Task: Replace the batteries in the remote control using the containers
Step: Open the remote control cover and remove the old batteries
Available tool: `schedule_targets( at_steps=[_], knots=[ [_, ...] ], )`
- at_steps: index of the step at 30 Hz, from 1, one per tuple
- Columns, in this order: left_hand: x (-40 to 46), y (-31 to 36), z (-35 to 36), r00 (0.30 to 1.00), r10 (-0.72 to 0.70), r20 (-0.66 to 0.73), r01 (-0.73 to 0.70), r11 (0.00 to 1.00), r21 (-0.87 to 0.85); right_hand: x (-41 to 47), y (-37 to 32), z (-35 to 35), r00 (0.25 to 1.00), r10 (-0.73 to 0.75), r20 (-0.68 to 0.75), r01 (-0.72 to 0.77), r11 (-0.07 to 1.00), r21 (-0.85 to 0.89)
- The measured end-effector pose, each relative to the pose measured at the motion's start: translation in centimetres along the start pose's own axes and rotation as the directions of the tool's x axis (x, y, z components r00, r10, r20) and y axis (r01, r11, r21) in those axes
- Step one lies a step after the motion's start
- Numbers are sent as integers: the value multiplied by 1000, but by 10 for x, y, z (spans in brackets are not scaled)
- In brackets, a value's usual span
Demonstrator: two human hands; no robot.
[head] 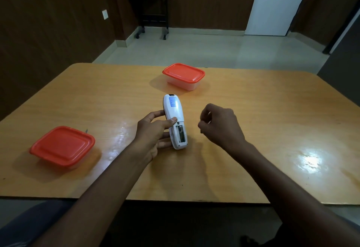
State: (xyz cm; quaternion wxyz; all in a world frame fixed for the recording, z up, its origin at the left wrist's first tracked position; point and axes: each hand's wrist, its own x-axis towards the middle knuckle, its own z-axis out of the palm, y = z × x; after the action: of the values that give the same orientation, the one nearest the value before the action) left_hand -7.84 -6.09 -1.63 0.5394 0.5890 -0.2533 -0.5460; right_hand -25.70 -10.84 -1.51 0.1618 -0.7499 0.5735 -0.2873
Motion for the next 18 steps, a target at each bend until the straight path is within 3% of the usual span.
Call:
schedule_targets(
  at_steps=[2, 5, 10, 12, 14, 16, 18],
  knots=[
    [0, 0, 0, 1000, -6, 1, 6, 1000, -4, 0, 7, 7, 999, -21, 37, 28, 982, -187],
    [0, 0, 0, 1000, -8, 12, 9, 1000, -21, 3, 11, 12, 996, -25, 90, 51, 952, -301],
    [0, 0, 0, 1000, -4, 21, 4, 1000, -19, 3, 9, 14, 995, -79, 60, 98, 888, -450],
    [0, 1, -1, 1000, 1, 18, 0, 1000, -20, 1, 3, 14, 993, -114, 21, 113, 913, -392],
    [-1, 2, -1, 1000, 9, 17, -8, 1000, -28, -4, -8, 12, 993, -114, 20, 116, 975, -192],
    [-2, 3, -1, 1000, 22, 18, -21, 999, -40, -10, -17, 11, 993, -92, 79, 94, 996, -14],
    [-4, 3, 0, 999, 38, 18, -37, 998, -51, -15, -21, 13, 989, -71, 130, 67, 997, 35]
  ],
)
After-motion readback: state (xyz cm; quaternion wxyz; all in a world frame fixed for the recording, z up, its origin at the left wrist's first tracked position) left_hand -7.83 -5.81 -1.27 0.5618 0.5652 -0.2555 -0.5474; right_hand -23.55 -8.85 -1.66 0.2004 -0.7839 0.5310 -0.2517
